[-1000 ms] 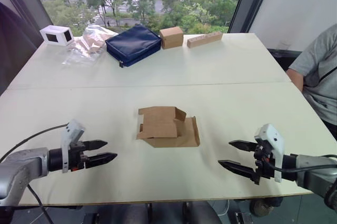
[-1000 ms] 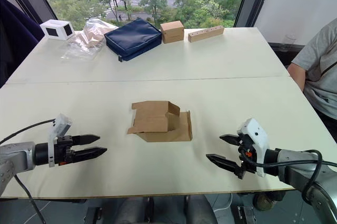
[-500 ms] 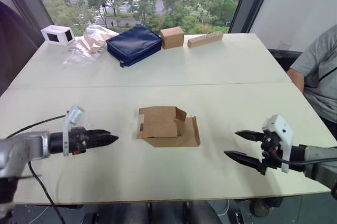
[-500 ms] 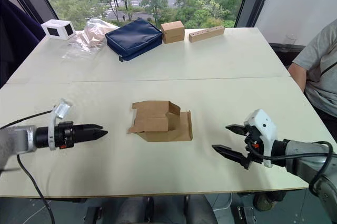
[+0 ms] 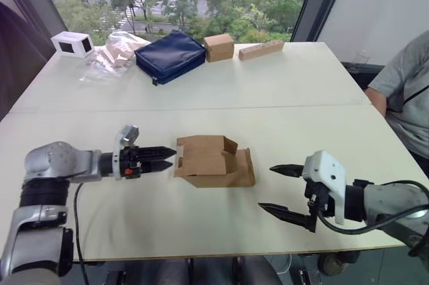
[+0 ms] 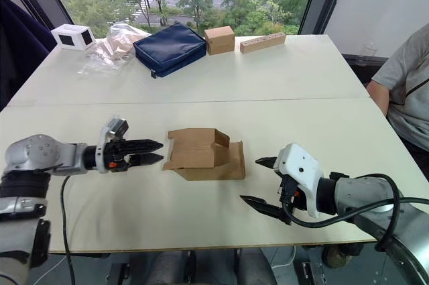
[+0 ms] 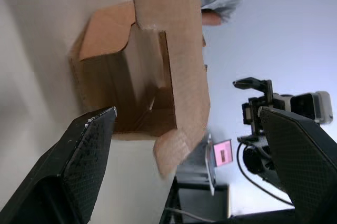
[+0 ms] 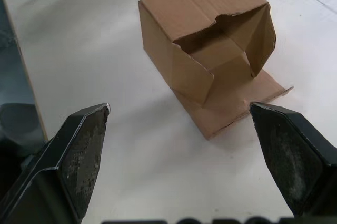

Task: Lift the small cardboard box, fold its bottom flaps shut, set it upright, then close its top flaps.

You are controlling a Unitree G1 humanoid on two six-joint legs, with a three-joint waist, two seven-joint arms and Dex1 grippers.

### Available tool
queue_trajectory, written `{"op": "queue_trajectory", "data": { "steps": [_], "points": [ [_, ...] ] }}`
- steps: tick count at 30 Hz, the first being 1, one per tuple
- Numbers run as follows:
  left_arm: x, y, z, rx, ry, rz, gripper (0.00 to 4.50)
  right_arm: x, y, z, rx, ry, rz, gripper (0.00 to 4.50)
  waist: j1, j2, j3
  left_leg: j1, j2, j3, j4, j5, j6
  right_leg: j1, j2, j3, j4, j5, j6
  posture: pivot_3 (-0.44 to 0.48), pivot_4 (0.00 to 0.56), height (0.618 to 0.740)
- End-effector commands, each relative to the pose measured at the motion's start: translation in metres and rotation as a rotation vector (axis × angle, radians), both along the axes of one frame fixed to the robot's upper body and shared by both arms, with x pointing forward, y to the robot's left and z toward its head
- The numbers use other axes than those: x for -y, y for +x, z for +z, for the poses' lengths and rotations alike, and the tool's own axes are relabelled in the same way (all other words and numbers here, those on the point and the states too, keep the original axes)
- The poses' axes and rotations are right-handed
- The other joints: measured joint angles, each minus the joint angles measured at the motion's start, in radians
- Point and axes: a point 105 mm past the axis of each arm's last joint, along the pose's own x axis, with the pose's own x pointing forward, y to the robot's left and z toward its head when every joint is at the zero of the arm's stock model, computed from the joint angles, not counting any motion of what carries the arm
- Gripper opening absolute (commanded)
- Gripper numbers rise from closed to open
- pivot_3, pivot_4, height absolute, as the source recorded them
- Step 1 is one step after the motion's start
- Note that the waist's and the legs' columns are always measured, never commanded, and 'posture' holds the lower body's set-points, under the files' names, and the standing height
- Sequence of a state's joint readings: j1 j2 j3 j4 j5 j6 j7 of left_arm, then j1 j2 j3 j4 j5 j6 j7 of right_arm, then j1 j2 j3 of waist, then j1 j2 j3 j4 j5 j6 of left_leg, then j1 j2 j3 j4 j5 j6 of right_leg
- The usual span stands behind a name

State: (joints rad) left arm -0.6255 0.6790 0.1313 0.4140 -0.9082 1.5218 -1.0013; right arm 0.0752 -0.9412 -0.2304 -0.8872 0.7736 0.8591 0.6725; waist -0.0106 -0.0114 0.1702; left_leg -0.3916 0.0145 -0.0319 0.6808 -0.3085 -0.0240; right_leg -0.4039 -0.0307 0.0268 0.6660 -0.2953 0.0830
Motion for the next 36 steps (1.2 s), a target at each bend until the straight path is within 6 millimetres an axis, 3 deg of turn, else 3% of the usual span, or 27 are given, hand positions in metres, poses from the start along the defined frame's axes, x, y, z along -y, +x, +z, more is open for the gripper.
{"op": "queue_trajectory", "data": {
  "steps": [1, 12, 20, 24, 31, 32, 33, 36],
  "points": [
    [0.009, 0.003, 0.012, 0.023, -0.040, -0.044, 4.46, -0.005, -0.006, 0.005, 0.020, 0.006, -0.003, 4.47, -0.001, 0.000, 0.000, 0.000, 0.000, 0.000, 0.000, 0.000, 0.000, 0.000, 0.000, 0.000, 0.000, 0.000, 0.000, 0.000, 0.150, 0.740],
    [0.054, 0.019, 0.010, 0.050, -0.059, -0.137, 4.46, 0.000, -0.002, 0.028, 0.026, 0.003, -0.043, 4.47, 0.001, 0.000, 0.000, 0.000, -0.001, 0.000, 0.000, 0.000, -0.001, 0.000, 0.000, 0.000, 0.000, 0.000, 0.000, 0.000, 0.150, 0.740],
    [0.065, 0.022, 0.016, 0.068, -0.093, -0.162, 4.46, -0.003, -0.001, 0.030, 0.023, 0.009, -0.072, 4.47, -0.001, 0.000, 0.000, 0.000, 0.000, 0.000, 0.000, 0.000, -0.001, 0.000, 0.000, 0.000, 0.000, 0.000, 0.000, 0.000, 0.150, 0.740],
    [0.067, 0.020, 0.012, 0.076, -0.079, -0.176, 3.50, -0.001, 0.000, 0.027, 0.024, 0.010, -0.095, 4.50, 0.000, 0.000, 0.000, 0.000, 0.000, 0.000, 0.000, 0.000, -0.001, 0.000, 0.000, 0.000, 0.000, 0.000, 0.000, 0.000, 0.150, 0.740],
    [0.072, 0.015, 0.003, 0.091, -0.048, -0.195, 0.80, 0.001, 0.001, 0.023, 0.025, 0.015, -0.113, 4.50, 0.001, 0.000, 0.000, -0.001, 0.000, 0.000, 0.000, 0.000, -0.001, 0.000, 0.000, 0.000, 0.000, 0.000, 0.000, 0.000, 0.150, 0.740],
    [0.073, 0.015, 0.002, 0.088, -0.051, -0.194, 0.24, 0.001, 0.001, 0.021, 0.023, 0.015, -0.116, 4.50, 0.001, 0.000, 0.000, -0.001, 0.000, 0.000, 0.000, 0.000, -0.001, 0.000, 0.000, 0.000, 0.000, 0.000, 0.000, 0.000, 0.150, 0.740],
    [0.074, 0.014, 0.001, 0.084, -0.055, -0.195, 0.04, 0.001, 0.001, 0.019, 0.021, 0.015, -0.119, 4.50, 0.003, 0.000, 0.000, 0.000, 0.000, 0.000, 0.000, 0.000, -0.001, 0.000, 0.000, 0.000, 0.000, 0.000, 0.000, 0.000, 0.150, 0.740],
    [0.074, 0.015, 0.001, 0.075, -0.076, -0.189, 0.04, 0.003, -0.001, 0.015, 0.018, 0.017, -0.123, 4.50, 0.002, 0.000, 0.000, -0.001, 0.000, 0.000, 0.000, 0.000, -0.001, 0.000, 0.000, 0.000, 0.000, 0.000, 0.000, 0.000, 0.150, 0.740]
  ]
}}
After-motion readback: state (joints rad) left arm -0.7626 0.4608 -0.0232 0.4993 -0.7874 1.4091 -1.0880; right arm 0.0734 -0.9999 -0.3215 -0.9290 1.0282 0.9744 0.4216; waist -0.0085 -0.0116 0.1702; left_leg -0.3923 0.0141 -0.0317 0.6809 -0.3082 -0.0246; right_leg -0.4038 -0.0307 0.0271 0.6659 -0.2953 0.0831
